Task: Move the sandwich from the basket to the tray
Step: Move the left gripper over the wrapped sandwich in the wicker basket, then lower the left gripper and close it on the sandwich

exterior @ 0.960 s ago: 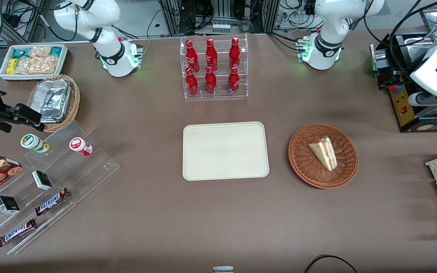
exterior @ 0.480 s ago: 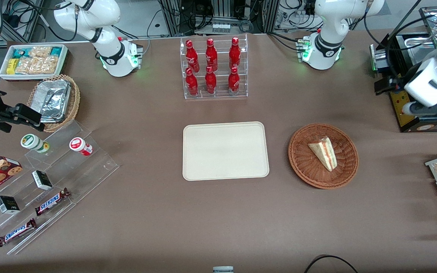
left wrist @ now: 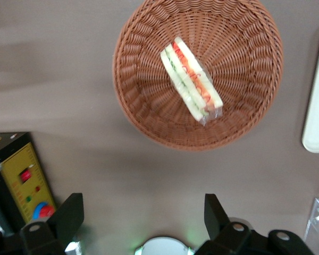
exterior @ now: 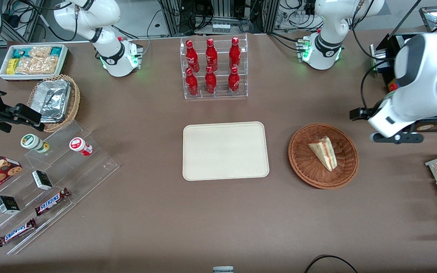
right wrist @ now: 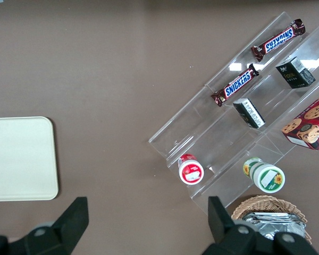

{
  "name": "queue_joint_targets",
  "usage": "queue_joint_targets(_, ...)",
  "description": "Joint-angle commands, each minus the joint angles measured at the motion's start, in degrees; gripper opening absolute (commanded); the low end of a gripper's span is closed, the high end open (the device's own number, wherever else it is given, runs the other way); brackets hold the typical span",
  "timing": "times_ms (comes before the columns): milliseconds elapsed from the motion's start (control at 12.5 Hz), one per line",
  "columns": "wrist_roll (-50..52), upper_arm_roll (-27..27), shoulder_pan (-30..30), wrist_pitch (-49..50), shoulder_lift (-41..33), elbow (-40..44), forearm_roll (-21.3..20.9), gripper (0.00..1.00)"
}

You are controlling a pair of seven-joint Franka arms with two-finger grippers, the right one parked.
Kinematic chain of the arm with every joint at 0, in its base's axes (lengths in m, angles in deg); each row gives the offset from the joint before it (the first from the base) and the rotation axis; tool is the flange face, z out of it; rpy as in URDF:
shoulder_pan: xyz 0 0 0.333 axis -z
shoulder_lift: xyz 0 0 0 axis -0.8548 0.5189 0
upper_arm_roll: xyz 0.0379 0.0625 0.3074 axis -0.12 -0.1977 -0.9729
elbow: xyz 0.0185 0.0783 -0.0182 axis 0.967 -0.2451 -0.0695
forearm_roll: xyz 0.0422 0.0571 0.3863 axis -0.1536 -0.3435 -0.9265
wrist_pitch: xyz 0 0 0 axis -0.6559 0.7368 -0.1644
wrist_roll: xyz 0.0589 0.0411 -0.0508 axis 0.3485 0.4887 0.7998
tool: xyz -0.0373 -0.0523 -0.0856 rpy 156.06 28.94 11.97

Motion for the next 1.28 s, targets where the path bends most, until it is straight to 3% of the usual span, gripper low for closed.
queue_joint_targets(0, 3.0, -0.2, 0.7, -10.4, -3.8, -10.4, 0.2, 1.00)
queue_joint_targets(160, 6.4, -0.2, 0.8, -17.4, -4.2, -15.1, 0.3, 1.00)
queue_joint_targets(400, 19.5, -0.2, 2.2, -26.7, -4.2, -20.4, 0.2, 1.00)
queue_joint_targets(880, 41.8, -0.1, 4.7, -30.3, -1.2, -20.8, 1.8, 1.00)
queue_joint_targets(1200, 44.0, -0.1, 5.3, -33.4, 2.4, -20.4, 2.1, 1.00)
